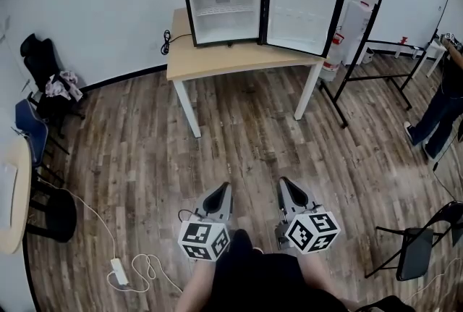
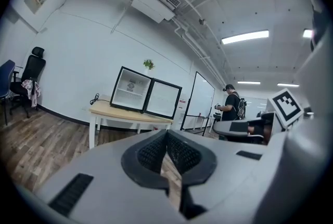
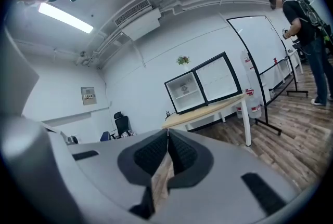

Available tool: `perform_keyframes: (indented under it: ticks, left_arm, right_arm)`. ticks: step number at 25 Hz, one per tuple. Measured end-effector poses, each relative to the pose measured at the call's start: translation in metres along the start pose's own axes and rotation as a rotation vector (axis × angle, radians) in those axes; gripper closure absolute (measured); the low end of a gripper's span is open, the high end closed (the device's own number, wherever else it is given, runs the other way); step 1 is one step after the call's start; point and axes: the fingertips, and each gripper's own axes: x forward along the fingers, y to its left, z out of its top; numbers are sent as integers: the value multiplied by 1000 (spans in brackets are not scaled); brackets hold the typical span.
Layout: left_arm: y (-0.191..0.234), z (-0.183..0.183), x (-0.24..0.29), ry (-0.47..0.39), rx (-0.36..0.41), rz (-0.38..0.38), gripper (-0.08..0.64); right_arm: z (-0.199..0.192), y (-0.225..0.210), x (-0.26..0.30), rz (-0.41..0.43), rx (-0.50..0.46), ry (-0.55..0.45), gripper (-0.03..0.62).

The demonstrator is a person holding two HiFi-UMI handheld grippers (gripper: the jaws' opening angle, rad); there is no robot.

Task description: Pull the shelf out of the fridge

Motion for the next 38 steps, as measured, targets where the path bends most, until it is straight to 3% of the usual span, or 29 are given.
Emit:
perform_keyframes:
  ticks: [15,38]
  left_arm:
    - [18,17,34,-26,13,28,555]
    - [81,70,173,-14,29,8,555]
  right_arm:
    - [12,-16,35,11,24,-6,600]
    - [65,-70,171,-10,57,2,600]
